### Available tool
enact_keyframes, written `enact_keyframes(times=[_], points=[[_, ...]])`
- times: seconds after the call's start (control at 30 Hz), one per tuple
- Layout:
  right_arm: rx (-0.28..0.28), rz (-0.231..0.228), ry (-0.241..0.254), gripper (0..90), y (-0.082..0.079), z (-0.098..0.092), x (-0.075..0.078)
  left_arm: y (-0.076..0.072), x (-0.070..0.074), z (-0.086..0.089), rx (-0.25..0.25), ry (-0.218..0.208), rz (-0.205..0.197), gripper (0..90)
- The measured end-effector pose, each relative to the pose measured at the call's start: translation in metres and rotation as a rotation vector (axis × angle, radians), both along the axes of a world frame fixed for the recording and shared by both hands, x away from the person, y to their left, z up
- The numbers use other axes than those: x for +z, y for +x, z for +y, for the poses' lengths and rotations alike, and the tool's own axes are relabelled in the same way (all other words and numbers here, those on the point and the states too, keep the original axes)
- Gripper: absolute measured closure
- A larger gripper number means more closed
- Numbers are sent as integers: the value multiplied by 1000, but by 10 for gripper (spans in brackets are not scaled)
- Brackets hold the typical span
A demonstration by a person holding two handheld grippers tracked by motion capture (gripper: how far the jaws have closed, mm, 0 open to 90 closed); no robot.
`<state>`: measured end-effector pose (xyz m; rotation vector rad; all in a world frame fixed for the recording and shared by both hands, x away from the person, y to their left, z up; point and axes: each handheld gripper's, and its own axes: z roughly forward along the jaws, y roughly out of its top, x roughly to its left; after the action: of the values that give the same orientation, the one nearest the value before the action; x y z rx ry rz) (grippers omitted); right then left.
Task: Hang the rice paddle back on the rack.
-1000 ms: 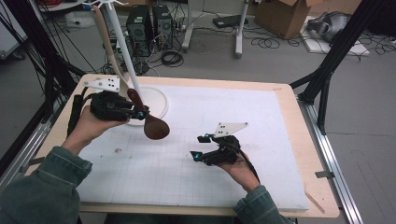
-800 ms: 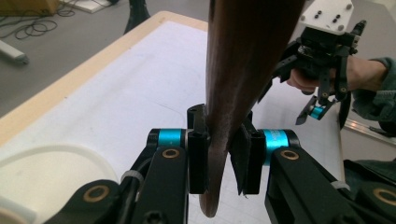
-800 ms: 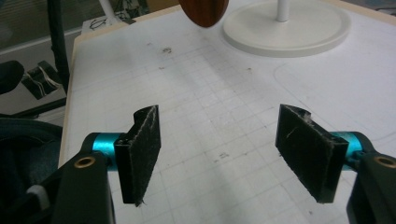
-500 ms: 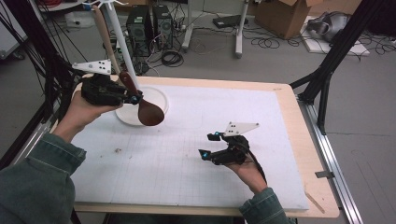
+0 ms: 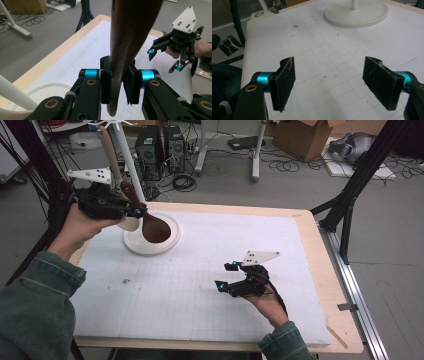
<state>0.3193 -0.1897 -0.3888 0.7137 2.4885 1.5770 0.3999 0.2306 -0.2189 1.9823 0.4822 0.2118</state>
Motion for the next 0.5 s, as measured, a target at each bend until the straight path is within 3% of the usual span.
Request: enact_keyframes(times=[0.5], points=[[-12, -7, 12, 250, 0, -7, 4, 15, 26, 3, 25, 9, -3, 775]])
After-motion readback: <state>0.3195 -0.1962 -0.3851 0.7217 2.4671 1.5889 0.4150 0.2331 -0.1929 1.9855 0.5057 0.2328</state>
